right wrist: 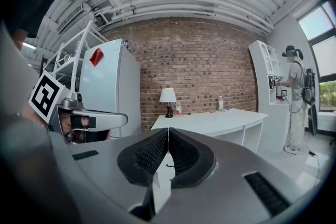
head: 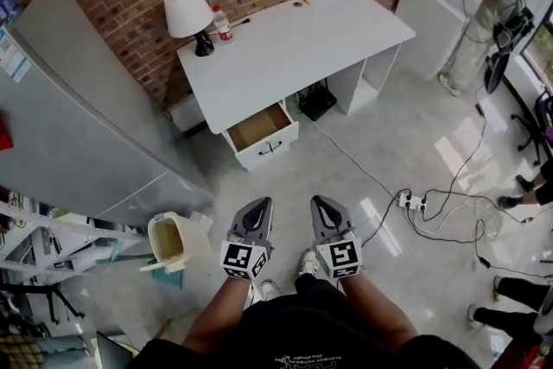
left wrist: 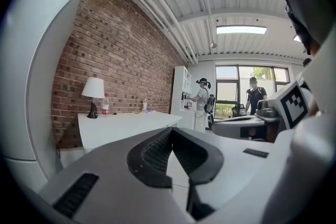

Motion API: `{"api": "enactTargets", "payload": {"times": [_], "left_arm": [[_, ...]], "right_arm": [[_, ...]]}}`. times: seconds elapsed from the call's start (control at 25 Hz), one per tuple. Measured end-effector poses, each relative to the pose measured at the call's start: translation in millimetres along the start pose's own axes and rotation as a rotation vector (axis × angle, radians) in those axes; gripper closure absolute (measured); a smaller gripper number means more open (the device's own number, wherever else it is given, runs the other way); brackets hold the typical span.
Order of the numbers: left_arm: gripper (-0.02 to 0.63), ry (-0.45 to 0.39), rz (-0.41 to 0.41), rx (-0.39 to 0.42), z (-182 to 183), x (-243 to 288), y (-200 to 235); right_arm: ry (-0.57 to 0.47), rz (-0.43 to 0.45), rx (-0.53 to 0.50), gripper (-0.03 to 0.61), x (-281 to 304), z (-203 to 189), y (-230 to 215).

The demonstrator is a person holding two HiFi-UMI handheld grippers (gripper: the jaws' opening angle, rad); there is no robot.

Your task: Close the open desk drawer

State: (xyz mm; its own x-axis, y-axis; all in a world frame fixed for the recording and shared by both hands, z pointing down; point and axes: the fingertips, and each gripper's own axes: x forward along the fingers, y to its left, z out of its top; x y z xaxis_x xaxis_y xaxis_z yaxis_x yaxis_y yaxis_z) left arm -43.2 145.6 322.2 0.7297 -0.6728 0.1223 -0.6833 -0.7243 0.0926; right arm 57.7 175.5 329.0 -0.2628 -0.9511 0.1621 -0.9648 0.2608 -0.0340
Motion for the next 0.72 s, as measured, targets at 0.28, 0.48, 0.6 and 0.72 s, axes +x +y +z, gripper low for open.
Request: {"api": "enactTargets", "payload": {"times": [0.28, 0.48, 0.6, 0.72], "left_arm": [[0.606, 0.028, 0.040, 0.009, -1.6, 29.8, 0.9], [0.606, 0.052, 0.064, 0.031, -4.3, 36.5, 2.8], [0.606, 0.065, 0.078, 0.028, -6.8, 39.0, 8.0], [0.606, 0.071, 0.085, 0.024, -9.7, 42.8, 15.7]], "right_arm": [[-0.003, 0.027, 0.020, 0.551, 15.2, -2.2, -31.2], [-0.007, 0.059, 0.016, 0.551, 26.3, -1.0, -42.1], [-0.006, 0.069, 0.015, 0.551, 33.4, 0.7, -44.8], [-0.001, 0.077, 0.014, 0.550, 44.2, -1.5, -44.9]]}}
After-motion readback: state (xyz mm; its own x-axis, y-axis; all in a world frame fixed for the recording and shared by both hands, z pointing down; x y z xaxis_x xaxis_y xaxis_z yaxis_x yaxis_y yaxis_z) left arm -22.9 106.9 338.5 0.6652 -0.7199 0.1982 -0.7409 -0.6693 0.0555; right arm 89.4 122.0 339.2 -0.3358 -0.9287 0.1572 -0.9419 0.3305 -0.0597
